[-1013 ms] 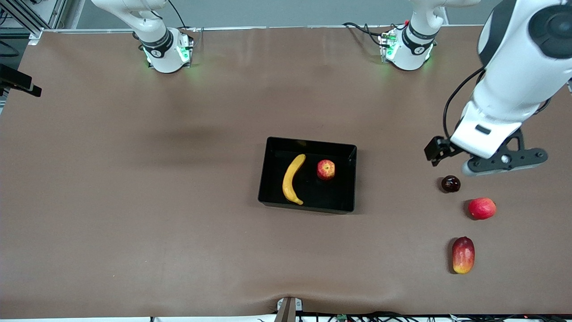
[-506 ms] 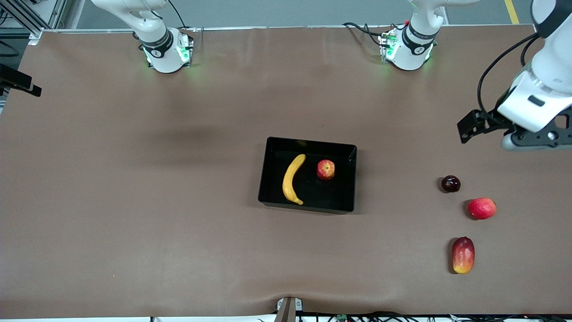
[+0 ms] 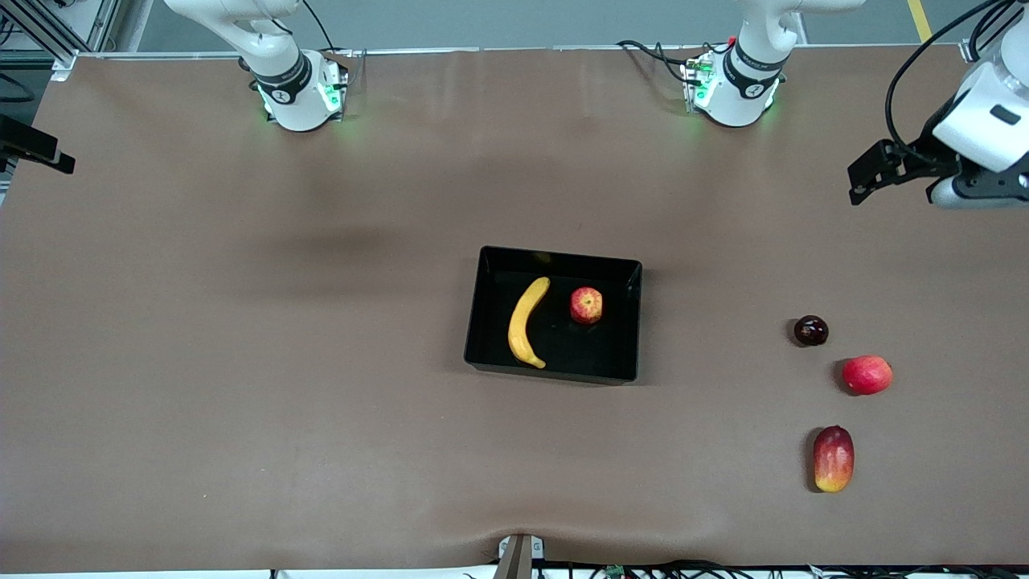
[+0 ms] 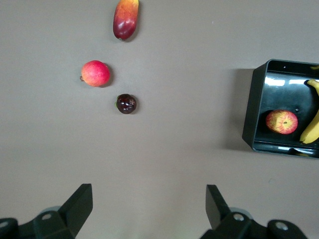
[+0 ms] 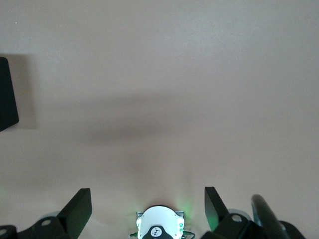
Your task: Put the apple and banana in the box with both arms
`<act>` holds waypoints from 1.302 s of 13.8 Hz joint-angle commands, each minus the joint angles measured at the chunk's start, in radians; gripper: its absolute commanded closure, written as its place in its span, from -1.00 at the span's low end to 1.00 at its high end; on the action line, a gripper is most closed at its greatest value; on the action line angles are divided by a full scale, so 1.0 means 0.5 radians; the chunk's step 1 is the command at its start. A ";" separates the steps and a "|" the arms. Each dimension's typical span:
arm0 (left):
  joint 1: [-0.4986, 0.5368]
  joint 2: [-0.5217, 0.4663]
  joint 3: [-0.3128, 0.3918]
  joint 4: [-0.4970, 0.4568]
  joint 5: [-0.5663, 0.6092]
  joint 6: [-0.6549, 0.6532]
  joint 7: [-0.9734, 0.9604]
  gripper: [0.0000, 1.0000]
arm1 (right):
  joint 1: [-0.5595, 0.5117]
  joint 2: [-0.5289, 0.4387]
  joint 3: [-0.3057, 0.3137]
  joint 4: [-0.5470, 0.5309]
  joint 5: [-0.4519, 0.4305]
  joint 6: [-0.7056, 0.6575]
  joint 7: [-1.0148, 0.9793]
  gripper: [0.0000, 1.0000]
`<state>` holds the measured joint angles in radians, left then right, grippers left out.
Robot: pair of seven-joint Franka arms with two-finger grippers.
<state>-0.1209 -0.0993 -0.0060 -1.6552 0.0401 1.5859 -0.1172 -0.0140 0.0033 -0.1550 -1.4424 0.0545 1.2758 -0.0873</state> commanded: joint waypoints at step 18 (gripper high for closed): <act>-0.004 -0.108 0.003 -0.018 -0.089 -0.076 -0.192 -1.00 | 0.049 -0.046 -0.055 -0.042 0.004 -0.014 -0.016 -1.00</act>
<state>-0.1219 -0.1437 -0.0027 -1.6730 -0.0006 1.5718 -0.1921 -0.0116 0.0033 -0.1628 -1.4443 0.0546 1.2733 -0.0876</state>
